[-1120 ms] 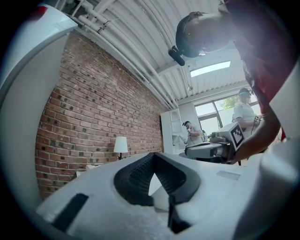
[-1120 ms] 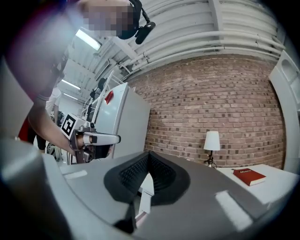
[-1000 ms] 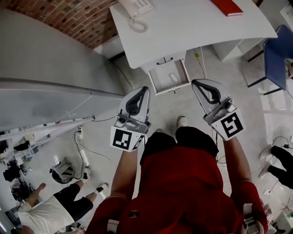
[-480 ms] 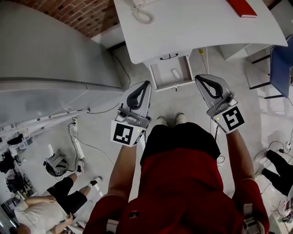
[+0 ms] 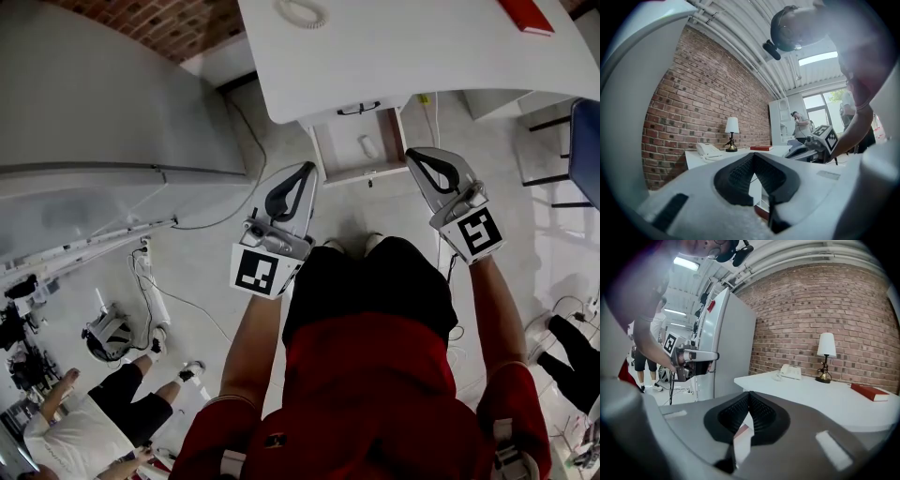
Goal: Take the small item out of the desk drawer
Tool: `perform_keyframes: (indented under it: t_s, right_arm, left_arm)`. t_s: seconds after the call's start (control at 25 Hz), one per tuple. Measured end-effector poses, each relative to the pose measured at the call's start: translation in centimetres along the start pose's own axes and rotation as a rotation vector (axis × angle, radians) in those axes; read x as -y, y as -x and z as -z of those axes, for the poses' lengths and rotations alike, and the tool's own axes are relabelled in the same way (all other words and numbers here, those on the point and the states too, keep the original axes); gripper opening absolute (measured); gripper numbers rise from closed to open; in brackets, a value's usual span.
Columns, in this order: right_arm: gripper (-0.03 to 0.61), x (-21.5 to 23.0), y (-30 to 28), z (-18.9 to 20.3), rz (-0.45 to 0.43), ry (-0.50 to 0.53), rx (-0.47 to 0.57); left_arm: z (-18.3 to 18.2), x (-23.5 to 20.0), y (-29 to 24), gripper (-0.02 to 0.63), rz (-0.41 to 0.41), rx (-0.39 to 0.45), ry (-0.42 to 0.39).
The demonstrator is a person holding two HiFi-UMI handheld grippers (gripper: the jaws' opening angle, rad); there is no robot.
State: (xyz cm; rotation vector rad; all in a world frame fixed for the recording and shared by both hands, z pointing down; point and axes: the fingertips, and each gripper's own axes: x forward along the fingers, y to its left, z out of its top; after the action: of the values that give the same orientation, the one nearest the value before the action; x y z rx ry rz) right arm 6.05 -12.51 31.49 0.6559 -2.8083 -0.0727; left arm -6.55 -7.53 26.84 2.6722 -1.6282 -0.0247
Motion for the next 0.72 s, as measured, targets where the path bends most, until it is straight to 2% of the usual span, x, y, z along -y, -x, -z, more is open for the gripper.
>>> perform_keyframes:
  t_s: [0.72]
  right_arm:
    - [0.012, 1.1, -7.1, 16.3, -0.075, 0.051, -0.157]
  left_arm:
    - [14.5, -3.5, -2.5, 0.002, 0.019, -0.016, 0.005]
